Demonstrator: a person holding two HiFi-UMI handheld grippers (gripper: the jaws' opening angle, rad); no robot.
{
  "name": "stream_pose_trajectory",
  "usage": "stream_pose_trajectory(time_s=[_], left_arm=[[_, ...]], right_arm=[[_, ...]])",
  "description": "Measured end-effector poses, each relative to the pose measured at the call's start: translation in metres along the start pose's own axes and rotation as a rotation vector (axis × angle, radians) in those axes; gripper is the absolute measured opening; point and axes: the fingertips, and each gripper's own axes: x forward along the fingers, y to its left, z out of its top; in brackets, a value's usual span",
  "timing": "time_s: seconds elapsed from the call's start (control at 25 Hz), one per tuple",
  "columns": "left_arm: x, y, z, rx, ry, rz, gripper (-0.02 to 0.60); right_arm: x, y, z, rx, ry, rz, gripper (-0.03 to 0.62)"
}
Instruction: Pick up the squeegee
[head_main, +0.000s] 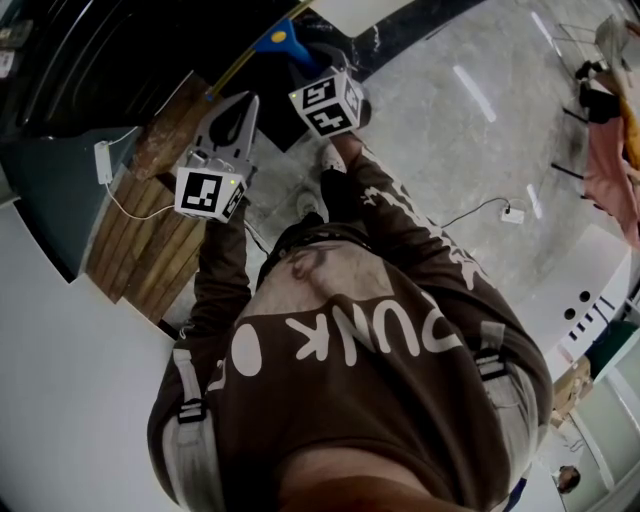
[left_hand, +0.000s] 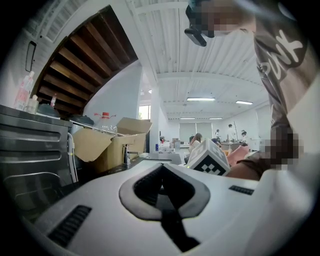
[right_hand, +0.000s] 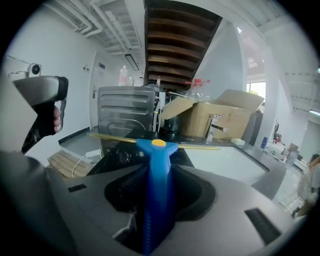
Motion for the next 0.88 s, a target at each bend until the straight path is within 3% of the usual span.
stream_pose_trajectory(time_s=[0.88], left_arm=[[-0.040,-0.022,0.018,0.055,-0.031,-0.037,0.002]], right_arm=[[-0.103,0.016,0.065,-0.051,-0.212,-0.066,0.147]])
